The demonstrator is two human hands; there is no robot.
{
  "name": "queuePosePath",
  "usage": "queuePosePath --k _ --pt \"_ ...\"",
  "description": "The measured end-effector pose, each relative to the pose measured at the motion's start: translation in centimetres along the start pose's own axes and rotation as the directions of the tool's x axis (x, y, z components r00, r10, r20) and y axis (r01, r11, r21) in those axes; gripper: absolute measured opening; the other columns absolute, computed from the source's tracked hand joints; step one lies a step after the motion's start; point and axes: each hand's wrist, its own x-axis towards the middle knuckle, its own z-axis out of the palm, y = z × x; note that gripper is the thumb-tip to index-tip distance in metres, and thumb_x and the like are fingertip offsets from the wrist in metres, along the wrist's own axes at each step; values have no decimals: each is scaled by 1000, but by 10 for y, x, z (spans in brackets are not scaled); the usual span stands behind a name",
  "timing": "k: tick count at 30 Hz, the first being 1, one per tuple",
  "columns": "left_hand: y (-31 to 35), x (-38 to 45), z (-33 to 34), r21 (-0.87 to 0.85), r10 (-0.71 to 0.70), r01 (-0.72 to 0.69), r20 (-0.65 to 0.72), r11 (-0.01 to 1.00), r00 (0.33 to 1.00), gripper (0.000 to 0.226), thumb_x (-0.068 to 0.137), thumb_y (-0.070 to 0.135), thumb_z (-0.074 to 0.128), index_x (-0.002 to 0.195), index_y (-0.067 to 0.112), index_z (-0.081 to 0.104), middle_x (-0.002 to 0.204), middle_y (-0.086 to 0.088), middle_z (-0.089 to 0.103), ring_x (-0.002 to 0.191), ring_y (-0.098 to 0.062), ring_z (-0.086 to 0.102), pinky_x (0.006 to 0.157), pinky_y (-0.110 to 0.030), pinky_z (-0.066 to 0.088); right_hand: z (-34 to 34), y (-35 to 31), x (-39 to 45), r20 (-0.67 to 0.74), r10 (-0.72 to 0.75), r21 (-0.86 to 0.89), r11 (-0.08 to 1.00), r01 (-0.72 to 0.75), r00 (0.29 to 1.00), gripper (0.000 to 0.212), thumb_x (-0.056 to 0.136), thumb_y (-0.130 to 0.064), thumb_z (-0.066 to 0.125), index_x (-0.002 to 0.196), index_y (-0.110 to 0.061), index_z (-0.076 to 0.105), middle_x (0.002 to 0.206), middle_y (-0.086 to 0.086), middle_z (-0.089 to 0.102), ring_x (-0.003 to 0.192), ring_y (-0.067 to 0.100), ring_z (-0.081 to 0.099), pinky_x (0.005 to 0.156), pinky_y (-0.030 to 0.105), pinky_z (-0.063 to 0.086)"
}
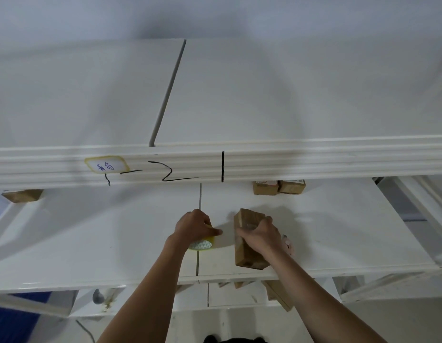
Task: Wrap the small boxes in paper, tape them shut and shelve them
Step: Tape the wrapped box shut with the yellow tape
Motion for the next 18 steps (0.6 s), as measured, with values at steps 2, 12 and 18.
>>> queuePosePath --k 2,12,18 --pt "0 1 -2 21 -12 13 -12 1000 1000 43 75 59 77 90 19 77 81 6 68 78 -12 63 68 -25 51 -4 1 1 30 1 71 997 -3 1000 72 74 -55 76 122 -14 42 110 3 61 102 25 62 79 37 55" --pt "16 3 -1 -35 25 -26 -16 999 1000 46 77 63 74 94 20 77 90 3 70 89 -17 66 79 -31 58 -19 7 15 198 -16 443 894 -75 980 50 79 -40 75 120 -22 51 104 -1 65 97 18 63 86 38 56" --pt "27 4 -3 -138 70 -78 -63 987 996 43 78 58 76 94 18 78 87 4 68 88 -18 65 74 -28 54 -25 11 16 345 -58 562 812 -156 937 34 90 -37 63 115 -13 66 104 12 67 92 26 63 73 35 54"
